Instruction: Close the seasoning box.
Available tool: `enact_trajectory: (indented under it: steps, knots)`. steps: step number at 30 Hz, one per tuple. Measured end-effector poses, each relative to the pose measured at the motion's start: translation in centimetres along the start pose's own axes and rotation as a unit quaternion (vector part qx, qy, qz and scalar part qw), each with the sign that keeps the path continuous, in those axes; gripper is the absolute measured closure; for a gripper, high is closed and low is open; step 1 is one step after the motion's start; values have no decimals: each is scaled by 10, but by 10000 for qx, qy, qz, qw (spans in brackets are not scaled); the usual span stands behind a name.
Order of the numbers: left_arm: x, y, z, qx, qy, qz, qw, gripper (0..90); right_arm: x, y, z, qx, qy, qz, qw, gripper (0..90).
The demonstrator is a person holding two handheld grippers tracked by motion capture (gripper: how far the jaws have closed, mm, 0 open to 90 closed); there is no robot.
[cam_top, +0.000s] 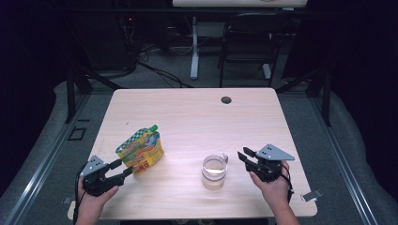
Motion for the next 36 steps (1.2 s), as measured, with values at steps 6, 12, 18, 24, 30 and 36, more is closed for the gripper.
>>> enact_trajectory:
  steps: [6,12,18,24,30,36]
  knots:
    - [0,0,0,10,-5,7,10000,416,2,-11,-10,141,103,-158,9997,630]
    - [-2,1,0,0,-45,44,10000,416,2,-16,-12,232,153,-304,9992,554]
    - [-6,2,0,-18,-62,71,10000,416,-3,-15,-6,334,179,-321,9988,510]
    - [-7,4,-2,-64,-61,109,9999,416,-27,-11,-10,126,283,-497,9983,459]
    - [-6,5,-2,-86,-34,124,9999,416,-49,-16,-22,330,267,-597,9973,442]
    - [-4,7,-3,-145,-25,142,9998,416,-60,-29,-46,627,339,-821,9941,428]
Point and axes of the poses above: each handheld gripper's, and its own axes: x roughly forward along the jaws, z roughly out of its top, y roughly to its left, the point moved 2 cm from there along x, roughly forward along the jaws, and after that the axes turned 2 degrees about -x, right-handed, at the moved point
